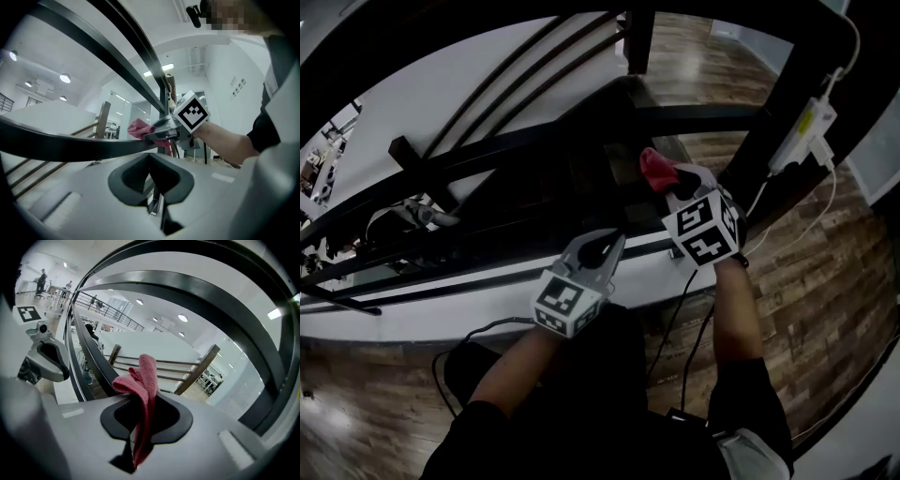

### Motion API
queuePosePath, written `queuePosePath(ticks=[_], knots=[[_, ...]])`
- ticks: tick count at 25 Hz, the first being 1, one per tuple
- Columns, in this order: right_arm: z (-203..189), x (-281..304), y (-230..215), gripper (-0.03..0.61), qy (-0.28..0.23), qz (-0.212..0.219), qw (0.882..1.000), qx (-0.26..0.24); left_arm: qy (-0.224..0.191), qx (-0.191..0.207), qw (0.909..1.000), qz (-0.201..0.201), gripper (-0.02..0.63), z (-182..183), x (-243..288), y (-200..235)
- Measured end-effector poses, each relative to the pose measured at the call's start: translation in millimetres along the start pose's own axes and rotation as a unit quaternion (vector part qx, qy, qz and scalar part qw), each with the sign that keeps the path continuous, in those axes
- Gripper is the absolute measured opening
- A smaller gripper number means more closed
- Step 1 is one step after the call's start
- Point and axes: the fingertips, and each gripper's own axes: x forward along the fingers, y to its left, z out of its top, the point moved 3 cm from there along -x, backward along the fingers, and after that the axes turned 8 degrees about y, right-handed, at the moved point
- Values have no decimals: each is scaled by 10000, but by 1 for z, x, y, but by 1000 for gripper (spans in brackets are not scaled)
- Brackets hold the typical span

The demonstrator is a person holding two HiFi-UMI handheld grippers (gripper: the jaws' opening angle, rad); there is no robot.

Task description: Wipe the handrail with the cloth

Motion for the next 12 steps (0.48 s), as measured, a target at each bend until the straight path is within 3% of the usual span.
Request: queuePosePath(ticks=[7,12], knots=[[12,-2,18,51,-428,723,9960,291,-145,-90,9984,535,0,-2,-27,21],[28,1,44,51,-433,916,9948,31,-202,-208,9971,698,0,-5,-48,33]])
